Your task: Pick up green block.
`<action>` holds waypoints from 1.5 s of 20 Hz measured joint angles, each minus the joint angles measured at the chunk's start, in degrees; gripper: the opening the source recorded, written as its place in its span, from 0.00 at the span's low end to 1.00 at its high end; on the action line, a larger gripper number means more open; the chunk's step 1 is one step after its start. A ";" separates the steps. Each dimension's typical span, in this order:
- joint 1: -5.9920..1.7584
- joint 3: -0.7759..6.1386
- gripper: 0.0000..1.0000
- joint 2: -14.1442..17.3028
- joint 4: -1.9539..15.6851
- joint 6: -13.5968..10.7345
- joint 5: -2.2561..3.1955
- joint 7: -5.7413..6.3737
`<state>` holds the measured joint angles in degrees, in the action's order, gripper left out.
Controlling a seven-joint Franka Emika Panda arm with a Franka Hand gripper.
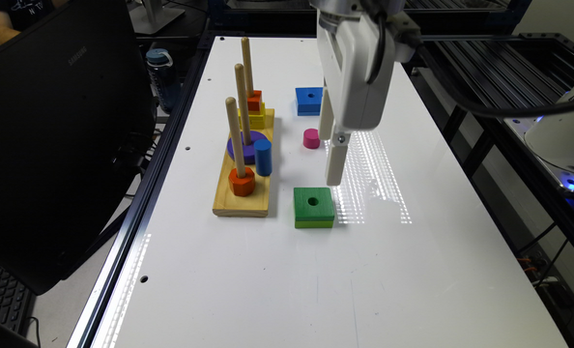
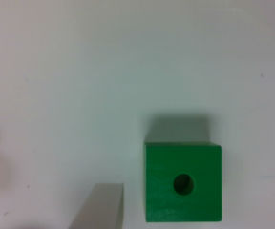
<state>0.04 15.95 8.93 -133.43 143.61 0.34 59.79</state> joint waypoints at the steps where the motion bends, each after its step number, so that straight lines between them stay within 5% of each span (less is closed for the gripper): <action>1: -0.01 -0.03 1.00 0.37 0.04 0.32 0.11 0.01; 8: -0.01 -0.10 1.00 1.37 0.18 0.86 0.26 0.01; 21: 0.00 -0.82 1.00 6.32 1.33 4.85 1.51 0.03; 30: 0.36 -0.75 1.00 8.77 3.34 5.19 2.05 0.64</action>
<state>0.40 15.21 17.70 -130.09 148.79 2.38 60.43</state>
